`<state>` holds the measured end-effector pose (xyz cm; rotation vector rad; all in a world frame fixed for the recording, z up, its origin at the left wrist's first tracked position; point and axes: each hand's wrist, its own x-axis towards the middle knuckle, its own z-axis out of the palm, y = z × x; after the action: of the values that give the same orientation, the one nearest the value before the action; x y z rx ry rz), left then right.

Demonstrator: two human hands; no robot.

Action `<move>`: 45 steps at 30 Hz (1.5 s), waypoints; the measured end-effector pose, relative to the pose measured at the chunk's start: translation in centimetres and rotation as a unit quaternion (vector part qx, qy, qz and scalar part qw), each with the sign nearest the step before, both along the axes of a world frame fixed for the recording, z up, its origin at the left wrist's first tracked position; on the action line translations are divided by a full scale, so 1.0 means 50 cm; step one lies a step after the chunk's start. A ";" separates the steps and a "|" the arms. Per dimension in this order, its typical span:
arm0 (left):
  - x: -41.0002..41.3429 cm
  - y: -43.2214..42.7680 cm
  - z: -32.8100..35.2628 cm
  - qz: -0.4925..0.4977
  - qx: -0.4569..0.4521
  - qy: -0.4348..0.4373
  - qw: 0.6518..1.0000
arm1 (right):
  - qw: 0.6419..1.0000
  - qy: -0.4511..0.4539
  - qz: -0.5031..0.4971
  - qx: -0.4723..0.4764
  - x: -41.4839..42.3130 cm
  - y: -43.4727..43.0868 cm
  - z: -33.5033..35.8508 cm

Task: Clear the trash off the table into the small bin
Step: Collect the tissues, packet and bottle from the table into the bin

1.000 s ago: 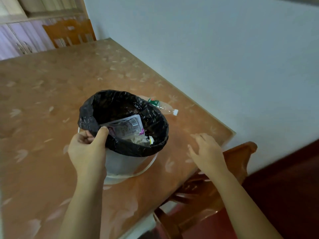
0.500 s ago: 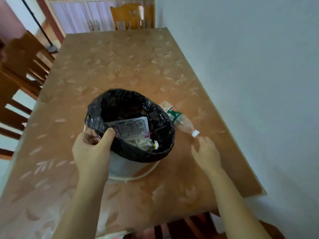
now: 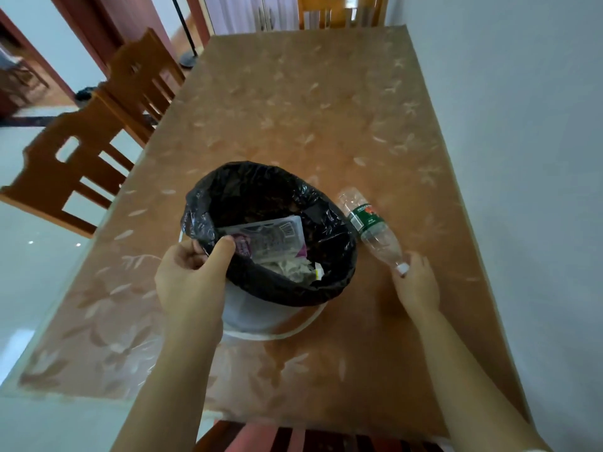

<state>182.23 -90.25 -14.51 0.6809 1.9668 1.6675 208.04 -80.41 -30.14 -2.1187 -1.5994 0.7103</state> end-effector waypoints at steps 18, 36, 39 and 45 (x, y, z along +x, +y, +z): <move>-0.051 -0.089 0.003 -0.023 0.028 -0.041 0.998 | 0.951 0.237 -0.193 0.040 -0.036 -0.137 -0.019; -0.098 -0.133 0.001 -0.110 0.038 -0.052 0.992 | 0.867 0.424 -0.164 0.204 -0.116 -0.294 0.169; -0.102 -0.135 0.005 -0.105 0.036 -0.052 0.992 | 0.869 0.427 -0.124 0.217 -0.123 -0.291 0.197; -0.105 -0.142 0.011 -0.107 0.039 -0.048 0.992 | 0.879 0.422 -0.034 0.218 -0.144 -0.276 0.232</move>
<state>176.99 -97.37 -13.98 0.7948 1.7054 1.6223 200.86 -94.24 -18.53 -1.2465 -1.0458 0.9593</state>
